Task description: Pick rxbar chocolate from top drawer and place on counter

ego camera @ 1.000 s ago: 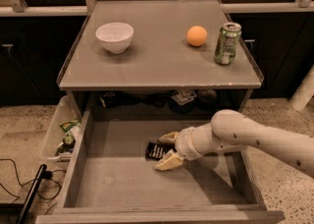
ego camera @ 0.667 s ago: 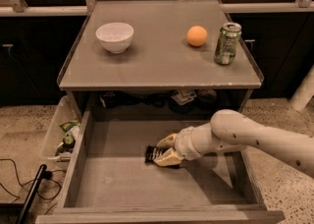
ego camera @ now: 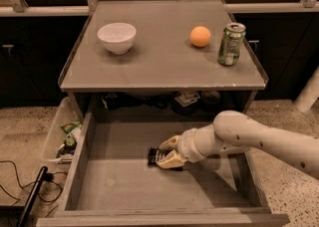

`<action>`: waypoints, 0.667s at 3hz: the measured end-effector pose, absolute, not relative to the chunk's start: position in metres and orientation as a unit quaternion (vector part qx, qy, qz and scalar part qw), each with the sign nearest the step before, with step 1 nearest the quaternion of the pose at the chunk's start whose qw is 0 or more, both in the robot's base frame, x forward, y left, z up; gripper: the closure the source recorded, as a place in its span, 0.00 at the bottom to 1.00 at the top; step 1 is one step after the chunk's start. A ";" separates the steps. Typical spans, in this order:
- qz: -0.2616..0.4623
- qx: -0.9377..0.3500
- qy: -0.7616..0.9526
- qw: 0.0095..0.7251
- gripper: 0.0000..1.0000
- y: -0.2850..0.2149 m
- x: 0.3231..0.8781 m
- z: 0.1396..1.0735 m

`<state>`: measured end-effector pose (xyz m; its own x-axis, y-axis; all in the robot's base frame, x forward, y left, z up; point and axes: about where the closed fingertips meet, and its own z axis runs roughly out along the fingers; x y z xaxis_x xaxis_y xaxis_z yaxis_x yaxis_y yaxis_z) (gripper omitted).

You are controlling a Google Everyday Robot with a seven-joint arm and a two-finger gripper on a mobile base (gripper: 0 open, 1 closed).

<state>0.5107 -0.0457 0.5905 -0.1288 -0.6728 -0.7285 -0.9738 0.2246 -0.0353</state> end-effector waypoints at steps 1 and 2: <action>0.238 -0.582 0.718 0.301 1.00 -0.041 0.496 0.606; 0.236 -0.595 0.711 0.292 1.00 -0.037 0.484 0.647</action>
Offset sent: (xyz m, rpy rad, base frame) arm -0.0426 0.0110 0.1173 -0.0684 0.0243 0.0849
